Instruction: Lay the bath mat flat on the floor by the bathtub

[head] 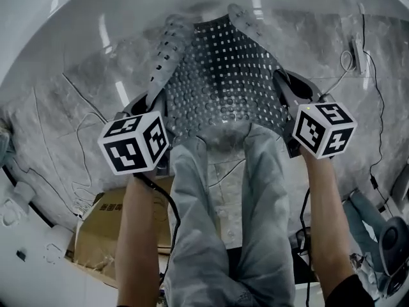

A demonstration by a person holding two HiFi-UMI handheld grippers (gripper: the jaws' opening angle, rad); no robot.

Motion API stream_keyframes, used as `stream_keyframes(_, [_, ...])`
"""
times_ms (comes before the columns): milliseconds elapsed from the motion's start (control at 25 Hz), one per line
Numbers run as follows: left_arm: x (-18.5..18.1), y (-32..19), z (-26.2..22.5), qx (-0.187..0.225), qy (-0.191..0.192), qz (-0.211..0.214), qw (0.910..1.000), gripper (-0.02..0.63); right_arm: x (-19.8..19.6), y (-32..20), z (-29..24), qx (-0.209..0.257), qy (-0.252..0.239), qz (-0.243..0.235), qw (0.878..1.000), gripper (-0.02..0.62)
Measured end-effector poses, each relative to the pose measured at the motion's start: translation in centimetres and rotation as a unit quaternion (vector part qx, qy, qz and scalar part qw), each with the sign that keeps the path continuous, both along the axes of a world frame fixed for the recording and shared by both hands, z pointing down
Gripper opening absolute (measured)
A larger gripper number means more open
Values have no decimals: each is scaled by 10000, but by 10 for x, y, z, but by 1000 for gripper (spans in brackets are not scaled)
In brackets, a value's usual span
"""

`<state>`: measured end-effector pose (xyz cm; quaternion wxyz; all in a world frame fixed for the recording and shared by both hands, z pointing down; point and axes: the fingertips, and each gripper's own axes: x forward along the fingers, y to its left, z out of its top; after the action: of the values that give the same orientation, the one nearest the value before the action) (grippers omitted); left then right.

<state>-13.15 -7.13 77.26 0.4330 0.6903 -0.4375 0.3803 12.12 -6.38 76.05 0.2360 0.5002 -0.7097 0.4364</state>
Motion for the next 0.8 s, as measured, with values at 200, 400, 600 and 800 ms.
stream_keyframes(200, [-10, -8, 18, 29, -18, -118, 9999, 21, -2, -2, 33, -140, 113, -52, 9998, 20])
stream_keyframes(400, [-21, -16, 45, 60, -133, -127, 9998, 21, -7, -8, 63, -245, 277, -131, 9992, 21])
stream_keyframes(600, [-37, -14, 86, 53, -284, -127, 9995, 21, -6, -12, 101, -399, 531, -350, 9972, 21])
stream_keyframes(800, [-52, -21, 121, -19, -269, -143, 9995, 21, 7, -15, 129, -550, 870, -411, 9938, 21])
